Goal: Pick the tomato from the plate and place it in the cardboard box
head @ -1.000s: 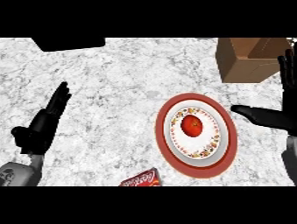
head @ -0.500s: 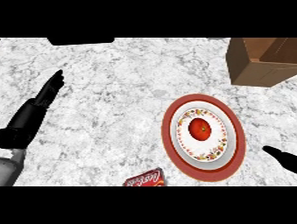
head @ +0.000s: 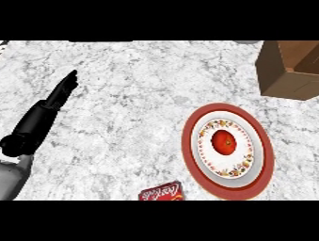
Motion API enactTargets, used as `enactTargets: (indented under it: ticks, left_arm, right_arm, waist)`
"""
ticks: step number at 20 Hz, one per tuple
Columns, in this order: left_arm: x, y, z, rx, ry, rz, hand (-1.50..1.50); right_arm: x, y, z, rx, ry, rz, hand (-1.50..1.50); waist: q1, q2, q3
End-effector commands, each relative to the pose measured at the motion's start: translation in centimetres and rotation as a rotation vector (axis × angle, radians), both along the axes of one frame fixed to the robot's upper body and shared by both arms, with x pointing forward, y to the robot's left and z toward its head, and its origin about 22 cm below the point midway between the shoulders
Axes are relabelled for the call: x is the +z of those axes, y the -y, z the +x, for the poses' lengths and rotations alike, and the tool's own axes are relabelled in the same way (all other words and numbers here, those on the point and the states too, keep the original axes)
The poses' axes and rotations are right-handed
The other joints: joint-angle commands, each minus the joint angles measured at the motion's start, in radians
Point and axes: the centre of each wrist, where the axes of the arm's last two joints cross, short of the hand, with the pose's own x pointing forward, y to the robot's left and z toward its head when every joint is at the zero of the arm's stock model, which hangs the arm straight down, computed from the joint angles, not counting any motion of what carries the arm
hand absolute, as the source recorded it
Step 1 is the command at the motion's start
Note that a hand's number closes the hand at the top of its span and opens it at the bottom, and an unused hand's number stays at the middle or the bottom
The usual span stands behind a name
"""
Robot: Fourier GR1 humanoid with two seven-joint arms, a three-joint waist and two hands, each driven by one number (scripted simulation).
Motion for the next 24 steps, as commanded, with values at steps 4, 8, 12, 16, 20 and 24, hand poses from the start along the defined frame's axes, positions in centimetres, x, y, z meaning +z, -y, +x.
enactTargets:
  ticks: [4, 8, 12, 16, 20, 24]
  left_arm:
    - [0.4, 1.8, 0.7, -0.045, 0.003, 0.005, 0.00]
    - [1.6, 2.6, 0.6, -0.055, 0.019, 0.012, 0.00]
    - [1.0, 2.2, 1.3, -0.056, 0.007, -0.002, 0.00]
    - [0.4, 1.4, 0.1, -0.050, -0.004, -0.006, 0.00]
    - [0.5, 0.9, 1.5, -0.031, -0.008, -0.005, 0.00]
    - [-0.1, 0.7, 1.4, -0.038, 0.008, -0.003, 0.00]
  right_arm:
    - [3.9, -4.5, 0.9, -0.006, -0.241, -0.148, -1.50]
    - [4.2, -6.9, 2.4, -0.035, -0.350, -0.189, -1.50]
    - [5.7, -9.4, 3.6, -0.035, -0.425, -0.176, -1.50]
    - [5.2, -10.5, 5.5, -0.057, -0.465, -0.123, -1.50]
    - [3.3, -13.8, 7.1, -0.024, -0.491, -0.122, -1.50]
    - [1.9, -14.3, 8.7, -0.085, -0.507, -0.181, -1.50]
  waist:
    - [0.042, 0.007, 0.001]
    - [0.047, 0.004, 0.003]
    - [0.047, 0.005, 0.001]
    - [0.039, 0.001, 0.003]
    - [0.029, 0.003, 0.003]
    - [0.026, 0.003, 0.003]
